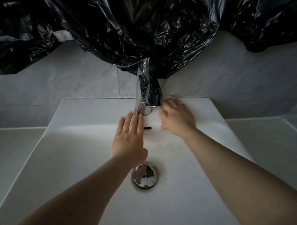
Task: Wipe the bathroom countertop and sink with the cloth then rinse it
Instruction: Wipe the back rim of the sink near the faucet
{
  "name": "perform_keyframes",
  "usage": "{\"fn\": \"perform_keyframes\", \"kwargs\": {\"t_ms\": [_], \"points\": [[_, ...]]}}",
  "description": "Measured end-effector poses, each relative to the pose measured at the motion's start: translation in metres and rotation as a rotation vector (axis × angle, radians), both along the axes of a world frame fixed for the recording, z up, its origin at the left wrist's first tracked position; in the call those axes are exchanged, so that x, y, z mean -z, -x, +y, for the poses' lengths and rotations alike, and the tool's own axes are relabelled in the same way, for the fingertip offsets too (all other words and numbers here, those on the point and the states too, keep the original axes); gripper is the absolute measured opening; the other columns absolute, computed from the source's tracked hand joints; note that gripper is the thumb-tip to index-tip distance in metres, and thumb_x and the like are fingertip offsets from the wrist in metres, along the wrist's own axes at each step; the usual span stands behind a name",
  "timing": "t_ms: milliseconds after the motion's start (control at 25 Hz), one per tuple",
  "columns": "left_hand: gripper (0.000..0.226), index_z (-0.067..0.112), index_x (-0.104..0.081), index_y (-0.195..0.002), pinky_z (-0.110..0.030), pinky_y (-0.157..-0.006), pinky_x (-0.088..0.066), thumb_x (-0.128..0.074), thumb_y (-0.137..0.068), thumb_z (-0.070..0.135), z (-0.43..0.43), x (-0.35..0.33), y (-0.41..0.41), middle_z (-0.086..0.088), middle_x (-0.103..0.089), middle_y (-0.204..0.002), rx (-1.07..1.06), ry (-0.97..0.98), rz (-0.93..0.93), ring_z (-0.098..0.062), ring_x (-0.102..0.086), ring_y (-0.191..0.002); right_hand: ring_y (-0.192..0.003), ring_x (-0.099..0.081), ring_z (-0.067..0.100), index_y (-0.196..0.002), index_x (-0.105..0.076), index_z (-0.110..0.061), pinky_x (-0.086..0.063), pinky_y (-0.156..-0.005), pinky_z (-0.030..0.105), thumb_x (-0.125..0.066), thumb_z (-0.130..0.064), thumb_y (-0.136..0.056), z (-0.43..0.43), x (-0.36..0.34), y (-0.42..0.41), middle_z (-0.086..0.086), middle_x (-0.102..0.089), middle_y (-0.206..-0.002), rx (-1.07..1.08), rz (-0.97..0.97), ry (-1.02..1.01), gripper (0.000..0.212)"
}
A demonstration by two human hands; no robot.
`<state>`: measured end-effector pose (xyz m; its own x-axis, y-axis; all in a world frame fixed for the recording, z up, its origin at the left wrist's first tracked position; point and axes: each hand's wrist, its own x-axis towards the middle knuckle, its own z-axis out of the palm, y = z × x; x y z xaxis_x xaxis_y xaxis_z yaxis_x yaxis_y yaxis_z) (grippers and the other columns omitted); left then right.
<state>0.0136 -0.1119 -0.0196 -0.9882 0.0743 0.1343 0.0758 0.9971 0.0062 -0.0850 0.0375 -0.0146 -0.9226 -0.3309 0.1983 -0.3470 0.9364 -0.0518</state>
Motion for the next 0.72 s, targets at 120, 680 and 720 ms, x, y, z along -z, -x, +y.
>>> {"fn": "perform_keyframes", "kwargs": {"t_ms": [120,680,720], "points": [[0.091,0.005,0.022,-0.143,-0.039,-0.111,0.02,-0.041,-0.083,0.028,-0.001,0.0,0.0,-0.011,0.023,-0.154,0.011,0.005,0.001,-0.025,0.024,-0.141,-0.134,-0.033,0.026,-0.138,-0.042,-0.024,-0.027,-0.109,0.039,-0.043,-0.03,-0.092,0.08,0.003,0.01,0.007,-0.042,-0.144,0.407,-0.015,0.174,0.046],[0.092,0.009,0.009,-0.148,-0.036,-0.114,0.016,-0.05,-0.083,0.036,0.013,-0.002,-0.002,-0.004,0.006,-0.157,-0.076,-0.047,0.048,-0.02,0.014,-0.143,-0.141,-0.022,0.024,-0.141,-0.039,-0.017,-0.013,-0.117,0.036,-0.024,-0.036,-0.097,0.083,-0.002,0.025,0.006,-0.032,-0.152,0.339,-0.067,0.177,0.051],[0.092,0.009,0.009,-0.148,-0.036,-0.113,0.016,-0.051,-0.083,0.036,0.015,-0.003,-0.002,-0.004,0.007,-0.157,-0.095,-0.064,0.039,-0.02,0.015,-0.143,-0.141,-0.022,0.025,-0.141,-0.039,-0.019,-0.013,-0.115,0.036,-0.028,-0.033,-0.098,0.076,-0.003,0.018,0.006,-0.032,-0.152,0.346,-0.046,0.164,0.047]]}}
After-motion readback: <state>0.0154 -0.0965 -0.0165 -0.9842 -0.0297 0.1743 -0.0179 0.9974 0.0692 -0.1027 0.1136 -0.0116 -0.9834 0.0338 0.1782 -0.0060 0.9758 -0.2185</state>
